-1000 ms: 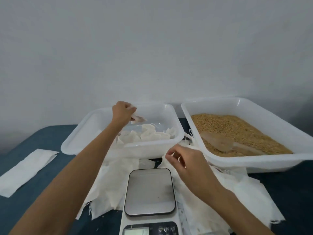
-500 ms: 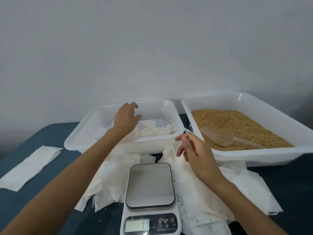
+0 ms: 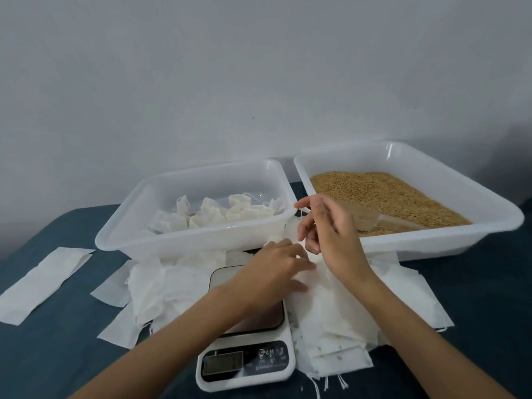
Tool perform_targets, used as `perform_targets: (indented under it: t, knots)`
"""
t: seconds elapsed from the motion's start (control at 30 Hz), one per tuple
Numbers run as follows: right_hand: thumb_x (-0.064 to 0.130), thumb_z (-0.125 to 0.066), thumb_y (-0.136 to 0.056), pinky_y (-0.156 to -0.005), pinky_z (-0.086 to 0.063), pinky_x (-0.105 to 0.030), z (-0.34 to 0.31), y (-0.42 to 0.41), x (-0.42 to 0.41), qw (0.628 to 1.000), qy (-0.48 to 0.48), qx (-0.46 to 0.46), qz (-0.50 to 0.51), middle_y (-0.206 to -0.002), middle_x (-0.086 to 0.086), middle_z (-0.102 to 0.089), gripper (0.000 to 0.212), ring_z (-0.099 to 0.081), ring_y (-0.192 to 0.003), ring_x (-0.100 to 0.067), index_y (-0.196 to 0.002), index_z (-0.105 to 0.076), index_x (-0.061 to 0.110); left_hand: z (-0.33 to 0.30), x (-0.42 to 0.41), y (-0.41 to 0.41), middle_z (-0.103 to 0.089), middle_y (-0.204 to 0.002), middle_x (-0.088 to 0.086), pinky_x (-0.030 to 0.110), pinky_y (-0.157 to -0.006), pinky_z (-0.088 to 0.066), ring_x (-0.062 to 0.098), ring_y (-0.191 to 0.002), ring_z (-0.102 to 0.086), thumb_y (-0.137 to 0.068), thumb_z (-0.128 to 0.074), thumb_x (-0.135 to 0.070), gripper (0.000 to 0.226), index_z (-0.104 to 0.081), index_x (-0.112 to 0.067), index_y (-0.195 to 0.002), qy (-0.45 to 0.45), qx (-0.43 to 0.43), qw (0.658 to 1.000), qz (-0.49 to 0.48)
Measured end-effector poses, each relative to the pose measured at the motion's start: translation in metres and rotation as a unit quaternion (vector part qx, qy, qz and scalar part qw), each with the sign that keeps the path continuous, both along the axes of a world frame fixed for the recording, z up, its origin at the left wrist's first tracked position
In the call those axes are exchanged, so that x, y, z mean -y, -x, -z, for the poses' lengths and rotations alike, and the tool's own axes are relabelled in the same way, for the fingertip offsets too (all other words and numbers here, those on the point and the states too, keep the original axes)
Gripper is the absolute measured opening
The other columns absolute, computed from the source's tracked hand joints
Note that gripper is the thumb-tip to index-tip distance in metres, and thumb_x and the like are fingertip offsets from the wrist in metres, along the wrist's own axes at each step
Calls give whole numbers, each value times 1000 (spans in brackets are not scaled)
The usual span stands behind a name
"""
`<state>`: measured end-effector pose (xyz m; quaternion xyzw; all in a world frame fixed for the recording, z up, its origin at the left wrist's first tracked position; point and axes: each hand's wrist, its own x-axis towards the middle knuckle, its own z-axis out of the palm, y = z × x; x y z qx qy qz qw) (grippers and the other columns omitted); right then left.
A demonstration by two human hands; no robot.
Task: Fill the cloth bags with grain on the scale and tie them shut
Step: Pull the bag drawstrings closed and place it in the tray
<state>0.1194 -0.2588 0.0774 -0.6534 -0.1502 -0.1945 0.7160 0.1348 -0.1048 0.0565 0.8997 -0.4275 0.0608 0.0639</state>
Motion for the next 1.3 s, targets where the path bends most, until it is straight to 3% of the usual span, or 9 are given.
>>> perform_targets:
  t: [0.17,0.27,0.37,0.47,0.63,0.87,1.0,1.17,1.3]
  knots:
    - [32,-41,-109,-41,-28,-29,-2,-1,3,1000,1,0,5,-63,-12,-61,29,-37,-42,-22,-100,-63,15,5,-1,2,-72,-106,-2,40,-79,-51,24,-96,-64,-90,-72,-5,18,-76,-17,-102,26,146,988,45]
    - [32,-43,-108,-46,-34,-40,-3,0,6,1000,17,8,22,-66,-10,-63,27,-42,-46,-25,-100,-63,15,1,-10,1,-73,-97,2,41,-74,-55,27,-88,-67,-89,-74,-3,7,-75,-10,-90,171,134,976,2]
    - [34,-49,-106,-67,-51,-39,-3,4,3,998,51,33,32,-81,-3,-69,23,-61,-68,-18,-102,-65,19,-3,-29,1,-72,-89,-8,29,-78,-53,14,-84,-65,-92,-72,1,14,-72,-12,-87,375,9,919,-122]
    - [43,-57,-99,-92,-53,-33,1,3,-1,995,95,16,15,-105,9,-72,25,-67,-102,-11,-113,-68,26,-5,-44,4,-67,-77,-6,19,-70,-51,9,-72,-62,-101,-64,-2,15,-66,-6,-86,547,-145,807,-168]
    - [47,-80,-80,-93,-55,-30,13,-1,-6,980,139,-82,-113,-122,10,-69,57,-67,-112,-12,-131,-58,34,7,-50,16,-64,-81,14,25,-58,-45,18,-64,-52,-101,-64,-20,24,-73,2,-97,617,-324,703,-138]
    - [13,-66,-96,-74,-59,-30,21,-8,-7,987,67,-101,-103,-104,-11,-74,18,-71,-90,-18,-112,-72,7,16,-51,22,-58,-63,8,23,-42,-37,17,-47,-44,-98,-70,-17,25,-72,-17,-73,576,-332,725,-180]
    - [12,-65,-96,-70,-58,-26,24,-8,-10,990,80,-89,-80,-84,-6,-76,12,-73,-77,-17,-92,-74,5,15,-56,20,-63,-66,1,24,-45,-44,11,-51,-53,-99,-70,-13,12,-73,-11,-87,578,-264,745,-202]
    - [17,-77,-86,-61,-52,-32,29,-7,-16,991,109,-72,-5,-76,-19,-62,28,-60,-66,-25,-76,-58,0,11,-57,21,-58,-79,-8,23,-63,-50,8,-68,-52,-91,-79,-9,25,-60,-24,-98,604,-82,757,-236]
    - [22,-81,-83,-64,-49,-35,31,1,-24,987,153,-43,23,-70,-5,-61,28,-56,-68,-28,-71,-58,12,11,-46,32,-67,-71,-2,27,-65,-49,18,-66,-58,-88,-81,-32,17,-71,-23,-78,569,-154,797,-128]
